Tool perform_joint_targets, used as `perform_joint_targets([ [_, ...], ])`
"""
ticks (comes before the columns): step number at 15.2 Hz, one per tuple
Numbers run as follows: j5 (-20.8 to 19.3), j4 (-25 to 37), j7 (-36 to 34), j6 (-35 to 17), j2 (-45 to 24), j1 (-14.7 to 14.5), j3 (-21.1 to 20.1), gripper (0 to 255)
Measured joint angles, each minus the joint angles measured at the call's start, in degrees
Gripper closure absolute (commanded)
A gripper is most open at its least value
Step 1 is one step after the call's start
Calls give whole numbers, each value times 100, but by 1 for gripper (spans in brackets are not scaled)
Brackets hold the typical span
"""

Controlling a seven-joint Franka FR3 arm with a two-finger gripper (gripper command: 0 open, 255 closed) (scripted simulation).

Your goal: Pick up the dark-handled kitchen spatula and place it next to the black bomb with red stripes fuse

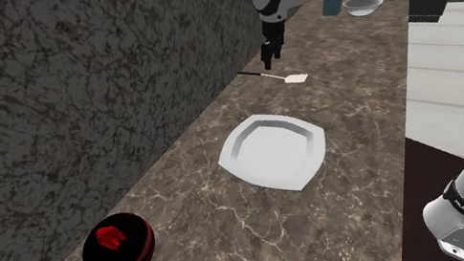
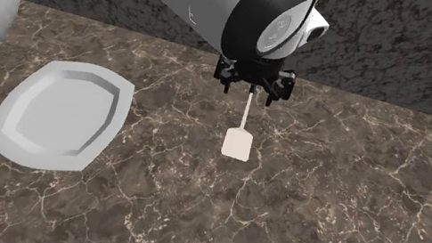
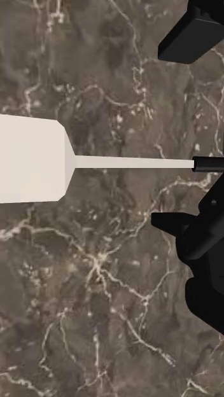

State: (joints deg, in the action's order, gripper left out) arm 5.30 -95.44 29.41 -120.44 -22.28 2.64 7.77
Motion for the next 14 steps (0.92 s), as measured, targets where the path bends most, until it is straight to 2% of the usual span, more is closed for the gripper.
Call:
perform_joint_targets([
  [3, 58, 410, 79, -23, -411, 49, -29, 0],
  [9, 105, 353, 120, -354, -683, 66, -55, 0],
  [14, 109, 335, 121, -396, -703, 65, -58, 0],
])
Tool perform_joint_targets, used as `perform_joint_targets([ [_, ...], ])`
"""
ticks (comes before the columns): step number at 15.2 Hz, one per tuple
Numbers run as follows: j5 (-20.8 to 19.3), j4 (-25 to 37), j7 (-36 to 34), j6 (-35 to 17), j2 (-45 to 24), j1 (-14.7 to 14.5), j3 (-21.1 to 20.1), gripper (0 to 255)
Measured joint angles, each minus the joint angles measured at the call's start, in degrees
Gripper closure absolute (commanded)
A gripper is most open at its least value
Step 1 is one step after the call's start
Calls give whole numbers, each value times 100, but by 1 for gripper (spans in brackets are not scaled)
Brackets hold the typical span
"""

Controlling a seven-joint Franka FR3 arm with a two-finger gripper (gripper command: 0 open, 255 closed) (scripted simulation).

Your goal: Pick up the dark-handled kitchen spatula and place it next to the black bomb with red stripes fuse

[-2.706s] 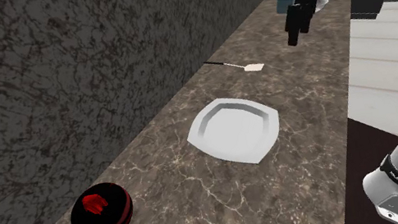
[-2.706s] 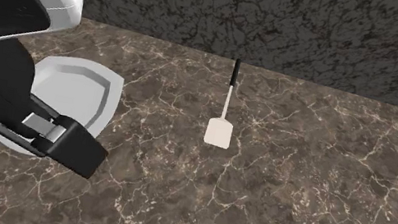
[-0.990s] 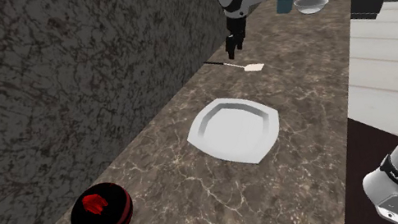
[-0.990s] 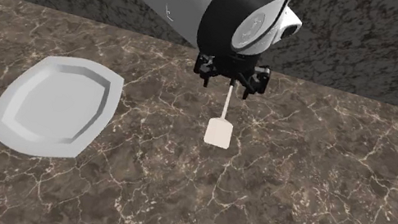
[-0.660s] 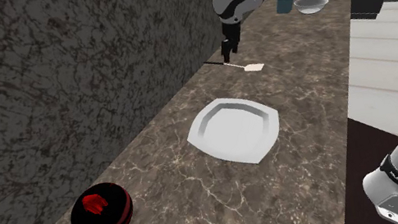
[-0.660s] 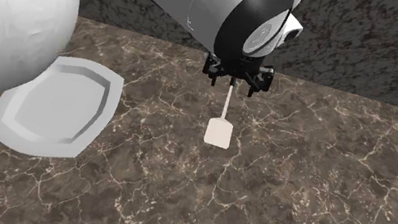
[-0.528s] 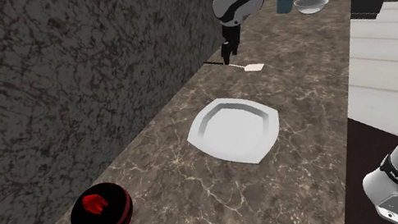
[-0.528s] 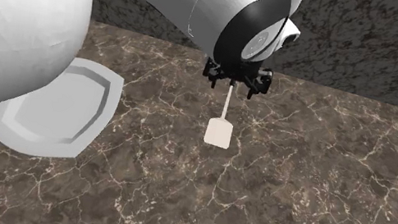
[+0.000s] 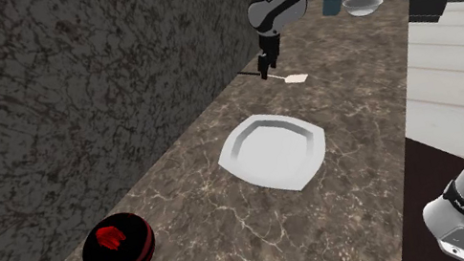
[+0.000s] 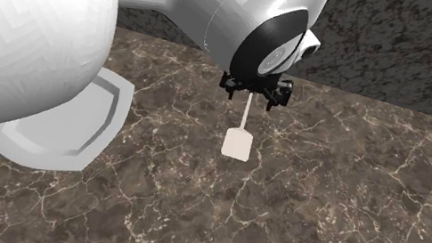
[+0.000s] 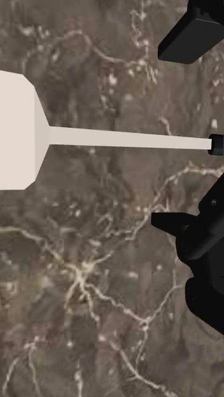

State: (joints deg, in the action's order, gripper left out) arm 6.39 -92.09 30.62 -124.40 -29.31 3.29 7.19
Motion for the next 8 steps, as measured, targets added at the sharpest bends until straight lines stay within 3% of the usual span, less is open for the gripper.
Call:
perform_joint_targets([
  [1, 0, 1, 0, 0, -1, 0, 0, 0],
  [2, 0, 1, 0, 0, -1, 0, 0, 255],
  [8, 0, 1, 0, -1, -1, 0, 0, 255],
])
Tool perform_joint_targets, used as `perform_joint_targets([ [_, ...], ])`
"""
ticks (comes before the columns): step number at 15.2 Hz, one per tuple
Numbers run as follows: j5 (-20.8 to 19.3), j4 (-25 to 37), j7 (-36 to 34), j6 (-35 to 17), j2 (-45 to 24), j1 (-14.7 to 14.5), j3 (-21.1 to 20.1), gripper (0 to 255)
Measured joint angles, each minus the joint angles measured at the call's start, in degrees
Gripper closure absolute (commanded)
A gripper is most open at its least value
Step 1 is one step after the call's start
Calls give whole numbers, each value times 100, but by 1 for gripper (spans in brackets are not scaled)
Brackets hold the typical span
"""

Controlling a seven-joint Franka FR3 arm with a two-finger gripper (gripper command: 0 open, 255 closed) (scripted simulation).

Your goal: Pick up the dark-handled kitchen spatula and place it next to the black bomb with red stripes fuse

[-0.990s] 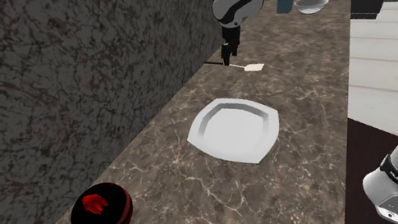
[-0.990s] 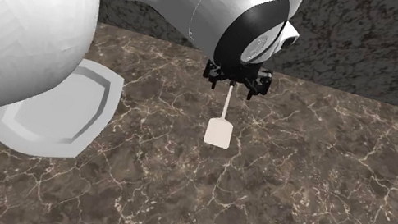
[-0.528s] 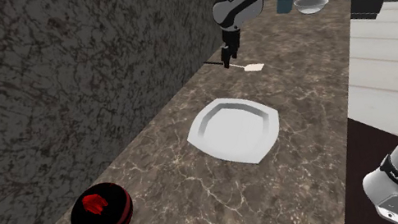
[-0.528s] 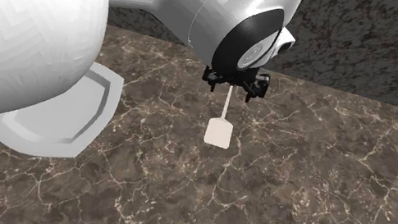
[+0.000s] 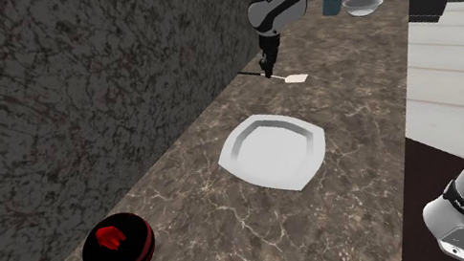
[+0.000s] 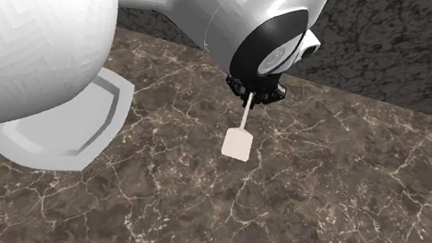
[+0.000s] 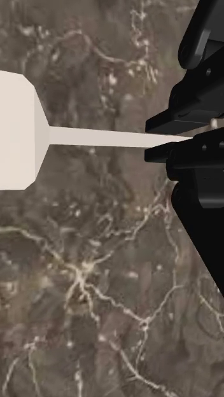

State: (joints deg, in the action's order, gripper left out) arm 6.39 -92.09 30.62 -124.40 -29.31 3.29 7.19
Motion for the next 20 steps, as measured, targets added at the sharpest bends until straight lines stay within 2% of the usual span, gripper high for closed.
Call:
perform_joint_targets([
  [7, -13, 34, -6, 111, 78, -1, 9, 255],
  [20, -84, 590, -80, 973, 390, -11, 41, 255],
])
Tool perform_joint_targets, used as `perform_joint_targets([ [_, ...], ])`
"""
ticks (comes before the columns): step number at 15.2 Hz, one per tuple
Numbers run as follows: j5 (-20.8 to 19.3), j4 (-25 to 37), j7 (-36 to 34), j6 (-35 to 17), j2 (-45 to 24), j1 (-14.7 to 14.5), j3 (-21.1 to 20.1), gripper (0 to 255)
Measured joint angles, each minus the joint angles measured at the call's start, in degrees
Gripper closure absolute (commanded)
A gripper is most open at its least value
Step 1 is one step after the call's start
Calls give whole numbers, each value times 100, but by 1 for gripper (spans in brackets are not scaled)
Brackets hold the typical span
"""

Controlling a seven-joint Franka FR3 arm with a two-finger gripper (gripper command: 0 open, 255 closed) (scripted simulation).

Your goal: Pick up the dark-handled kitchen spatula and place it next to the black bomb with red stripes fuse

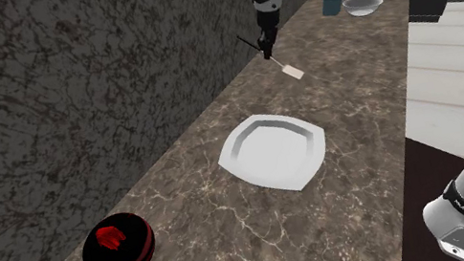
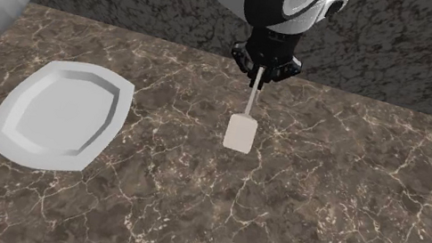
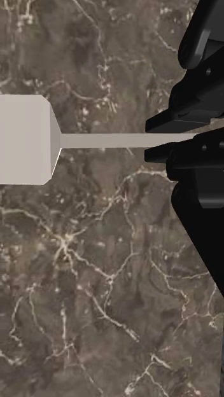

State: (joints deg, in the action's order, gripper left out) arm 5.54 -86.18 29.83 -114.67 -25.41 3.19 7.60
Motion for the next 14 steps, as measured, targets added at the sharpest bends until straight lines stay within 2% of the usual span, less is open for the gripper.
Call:
perform_joint_targets([
  [14, -38, 868, -53, 985, 121, 22, 19, 255],
])
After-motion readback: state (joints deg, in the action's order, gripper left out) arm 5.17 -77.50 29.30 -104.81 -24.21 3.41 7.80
